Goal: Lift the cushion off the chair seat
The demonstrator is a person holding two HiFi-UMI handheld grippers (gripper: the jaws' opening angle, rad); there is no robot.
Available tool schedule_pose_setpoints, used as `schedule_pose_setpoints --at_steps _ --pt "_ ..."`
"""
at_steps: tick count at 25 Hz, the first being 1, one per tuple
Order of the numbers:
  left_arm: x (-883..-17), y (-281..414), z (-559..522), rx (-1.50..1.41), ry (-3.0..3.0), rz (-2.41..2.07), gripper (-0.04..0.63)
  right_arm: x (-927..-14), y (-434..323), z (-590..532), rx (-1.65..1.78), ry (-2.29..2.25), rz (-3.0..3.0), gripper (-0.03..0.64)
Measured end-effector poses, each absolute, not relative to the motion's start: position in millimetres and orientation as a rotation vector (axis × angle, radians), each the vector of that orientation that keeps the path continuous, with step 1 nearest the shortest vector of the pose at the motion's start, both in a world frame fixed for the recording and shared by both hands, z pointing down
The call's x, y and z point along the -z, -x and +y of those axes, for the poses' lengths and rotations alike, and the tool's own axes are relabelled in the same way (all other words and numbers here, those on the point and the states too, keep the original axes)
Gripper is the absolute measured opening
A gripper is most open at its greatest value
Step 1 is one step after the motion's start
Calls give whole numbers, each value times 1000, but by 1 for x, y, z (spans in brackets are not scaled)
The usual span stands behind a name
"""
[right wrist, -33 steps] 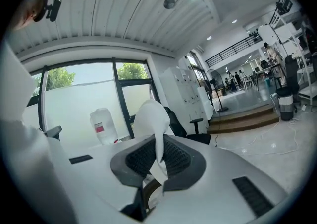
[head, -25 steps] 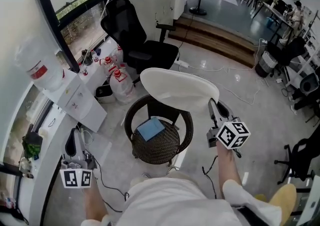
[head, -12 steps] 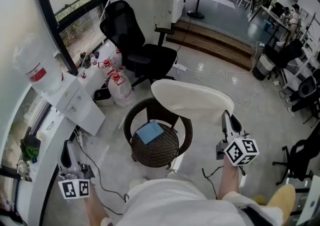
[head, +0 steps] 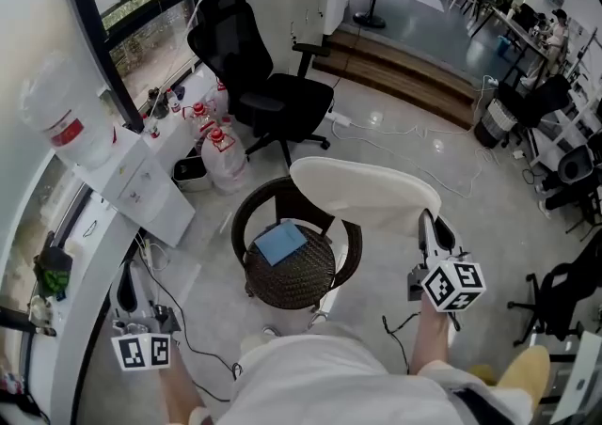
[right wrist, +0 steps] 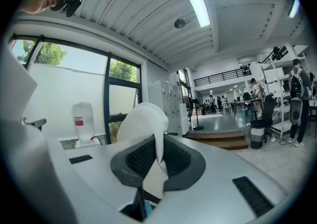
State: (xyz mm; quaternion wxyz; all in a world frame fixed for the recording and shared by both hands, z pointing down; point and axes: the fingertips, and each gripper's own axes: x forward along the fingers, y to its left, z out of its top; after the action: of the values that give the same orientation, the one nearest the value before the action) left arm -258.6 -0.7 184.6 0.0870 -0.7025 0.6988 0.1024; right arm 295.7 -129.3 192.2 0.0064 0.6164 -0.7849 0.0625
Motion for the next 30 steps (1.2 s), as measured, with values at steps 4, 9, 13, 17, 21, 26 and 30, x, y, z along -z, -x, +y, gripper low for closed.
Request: schedule_pose_setpoints --at_steps 4,9,13,17,21,26,30 --pt "-185 255 -5 -303 2105 2077 17 -189 -295 -132 -184 -1921 -2455 35" --pt "-186 254 -12 -299 2112 2073 17 -188 -289 -140 -163 -1904 -2465 35" --pt "-184 253 -12 -305 2106 2071 17 -187 -286 -144 -159 -1893 -2477 35" --pt "-182 253 -13 -308 2098 2068 17 -182 -284 -148 -148 -1892 -2494 35" --pt "-181 253 -14 -312 2090 2069 17 -183 -283 -153 -141 -1888 -2498 35" --pt "-181 251 -16 -313 2088 2076 17 -183 -279 -157 -122 -1866 -2495 35" --pt "-184 249 -20 -312 2090 2080 17 -184 -278 -162 -117 -1854 -2501 35"
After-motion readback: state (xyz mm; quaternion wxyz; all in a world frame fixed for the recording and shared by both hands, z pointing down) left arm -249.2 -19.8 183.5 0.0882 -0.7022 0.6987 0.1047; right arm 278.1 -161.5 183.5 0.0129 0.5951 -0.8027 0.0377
